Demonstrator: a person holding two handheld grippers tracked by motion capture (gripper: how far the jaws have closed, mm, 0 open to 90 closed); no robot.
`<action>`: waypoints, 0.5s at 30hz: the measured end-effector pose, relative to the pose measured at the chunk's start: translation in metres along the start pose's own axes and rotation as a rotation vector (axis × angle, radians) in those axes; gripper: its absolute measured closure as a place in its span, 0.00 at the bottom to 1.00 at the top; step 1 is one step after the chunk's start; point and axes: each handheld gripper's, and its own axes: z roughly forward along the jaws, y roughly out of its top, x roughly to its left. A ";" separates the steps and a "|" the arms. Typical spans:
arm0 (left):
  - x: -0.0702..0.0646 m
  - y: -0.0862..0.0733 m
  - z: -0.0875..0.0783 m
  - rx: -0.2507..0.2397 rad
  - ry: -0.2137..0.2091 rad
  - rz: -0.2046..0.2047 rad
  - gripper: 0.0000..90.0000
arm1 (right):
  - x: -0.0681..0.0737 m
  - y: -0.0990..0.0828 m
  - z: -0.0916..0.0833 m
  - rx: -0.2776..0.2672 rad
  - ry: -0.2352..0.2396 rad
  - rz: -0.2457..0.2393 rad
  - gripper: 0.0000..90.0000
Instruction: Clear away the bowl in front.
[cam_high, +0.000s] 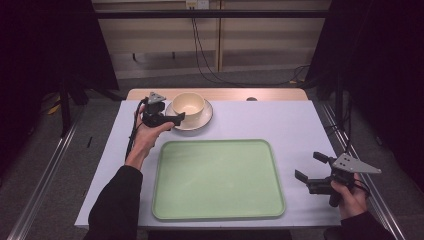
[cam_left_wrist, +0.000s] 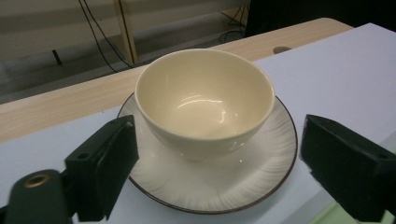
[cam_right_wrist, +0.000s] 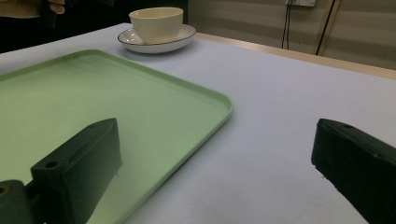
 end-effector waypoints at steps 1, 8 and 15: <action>0.001 0.002 0.002 0.009 0.001 0.000 0.15 | 0.000 0.000 0.000 -0.001 0.000 0.000 0.01; 0.007 0.015 0.015 0.023 0.040 0.001 0.12 | 0.000 0.000 0.000 0.000 0.004 0.001 0.01; 0.014 0.019 0.030 0.028 0.079 -0.050 0.16 | 0.000 0.000 0.000 -0.001 0.007 -0.001 0.01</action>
